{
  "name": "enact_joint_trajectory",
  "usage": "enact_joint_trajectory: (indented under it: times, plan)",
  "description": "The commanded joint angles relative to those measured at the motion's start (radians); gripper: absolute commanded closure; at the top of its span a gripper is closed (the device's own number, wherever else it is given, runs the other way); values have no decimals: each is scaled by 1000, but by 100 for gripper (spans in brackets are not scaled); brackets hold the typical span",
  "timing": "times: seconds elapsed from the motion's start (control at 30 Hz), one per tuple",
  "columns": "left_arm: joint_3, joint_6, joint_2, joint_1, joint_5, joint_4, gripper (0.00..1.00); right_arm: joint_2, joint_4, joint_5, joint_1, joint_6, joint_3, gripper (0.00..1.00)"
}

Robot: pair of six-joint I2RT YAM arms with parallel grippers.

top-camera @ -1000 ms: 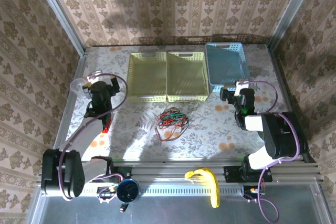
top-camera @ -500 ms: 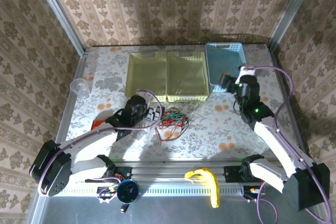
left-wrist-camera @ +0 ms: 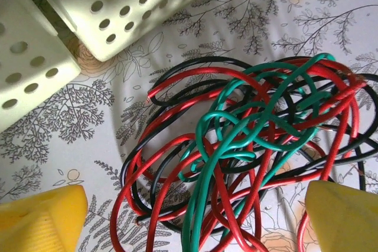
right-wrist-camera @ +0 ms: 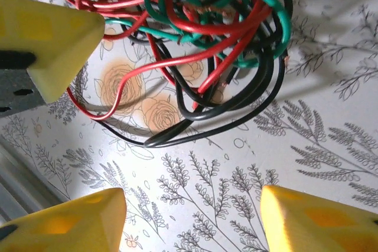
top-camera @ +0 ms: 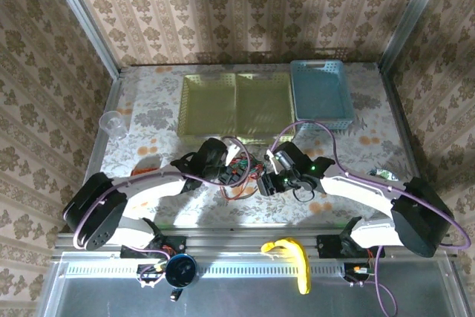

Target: Untangle the cables

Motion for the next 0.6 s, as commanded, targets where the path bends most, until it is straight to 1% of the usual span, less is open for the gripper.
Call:
enact_joint_trajectory:
  times: [0.0,0.13,0.23,0.37,0.5,0.57]
  plan:
    - [32,24,28,-7,6,20,12,41,-13,-54,4,-14,52,43]
    - [14,14,45,-7,14,55,20,120,10,-100,4,-25,92,48]
    - [-1,-1,56,-7,18,76,25,163,28,-114,7,-23,108,48]
    - [-16,-13,96,-7,20,112,34,200,36,-89,8,-9,116,50]
    - [-10,-26,150,-15,-25,131,35,185,34,-39,7,5,98,49]
    - [-9,-24,168,-26,-49,139,38,166,42,-27,4,10,78,49]
